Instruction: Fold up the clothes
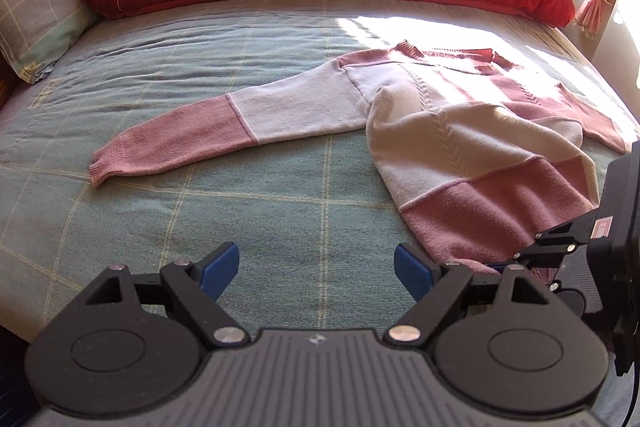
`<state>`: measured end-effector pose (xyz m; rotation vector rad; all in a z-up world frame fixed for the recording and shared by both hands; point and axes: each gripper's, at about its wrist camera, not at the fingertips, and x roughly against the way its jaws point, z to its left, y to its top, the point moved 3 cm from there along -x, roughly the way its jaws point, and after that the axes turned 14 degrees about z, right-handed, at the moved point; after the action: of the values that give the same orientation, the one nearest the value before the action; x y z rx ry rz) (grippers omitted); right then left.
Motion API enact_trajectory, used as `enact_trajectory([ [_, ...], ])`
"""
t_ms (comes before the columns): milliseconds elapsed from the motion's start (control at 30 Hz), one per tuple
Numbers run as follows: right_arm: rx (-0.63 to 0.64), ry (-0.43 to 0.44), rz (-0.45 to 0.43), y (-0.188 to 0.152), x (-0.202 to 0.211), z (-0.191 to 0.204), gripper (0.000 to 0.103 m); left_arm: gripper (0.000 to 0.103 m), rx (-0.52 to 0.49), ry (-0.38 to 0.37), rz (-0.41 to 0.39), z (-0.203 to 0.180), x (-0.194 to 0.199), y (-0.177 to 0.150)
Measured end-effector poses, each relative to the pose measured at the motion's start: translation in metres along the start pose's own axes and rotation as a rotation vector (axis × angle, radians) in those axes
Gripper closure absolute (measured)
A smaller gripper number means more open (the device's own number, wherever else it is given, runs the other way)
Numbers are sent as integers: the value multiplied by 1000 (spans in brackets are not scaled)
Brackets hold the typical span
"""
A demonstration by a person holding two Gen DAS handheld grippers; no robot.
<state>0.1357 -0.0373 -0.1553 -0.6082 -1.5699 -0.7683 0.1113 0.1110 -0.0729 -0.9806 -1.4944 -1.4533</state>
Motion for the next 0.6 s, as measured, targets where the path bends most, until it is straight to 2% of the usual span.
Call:
enact_trajectory([
  [167,-103,178,-20,10,19,-16,91,18,10,-10,-11,7,3,-4],
  [333,-164,354,-96,27,60,-26,91,18,44,-15,-23,19,6,-7],
  [467,-151,452,-137,47,87,-20,91,18,69,-12,-32,28,9,-9],
  [600,-132,511,-129,65,85,-4,91,18,96,-1,-40,37,12,-13],
])
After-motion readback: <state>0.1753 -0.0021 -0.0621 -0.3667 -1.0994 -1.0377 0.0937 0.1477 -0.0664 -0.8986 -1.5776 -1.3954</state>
